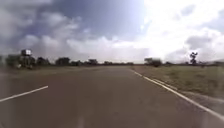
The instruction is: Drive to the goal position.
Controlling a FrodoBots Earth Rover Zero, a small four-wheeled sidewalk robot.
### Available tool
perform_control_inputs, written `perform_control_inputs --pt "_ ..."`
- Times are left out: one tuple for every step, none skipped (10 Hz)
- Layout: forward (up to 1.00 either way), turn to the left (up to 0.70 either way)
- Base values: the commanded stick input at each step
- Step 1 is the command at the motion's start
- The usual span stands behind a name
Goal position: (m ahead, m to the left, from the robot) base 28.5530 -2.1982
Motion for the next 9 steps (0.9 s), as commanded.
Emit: perform_control_inputs --pt "1.00 0.00" --pt "1.00 0.00" --pt "1.00 0.00" --pt "1.00 0.00" --pt "1.00 0.00" --pt "1.00 0.00" --pt "1.00 0.00" --pt "1.00 0.00" --pt "1.00 0.00"
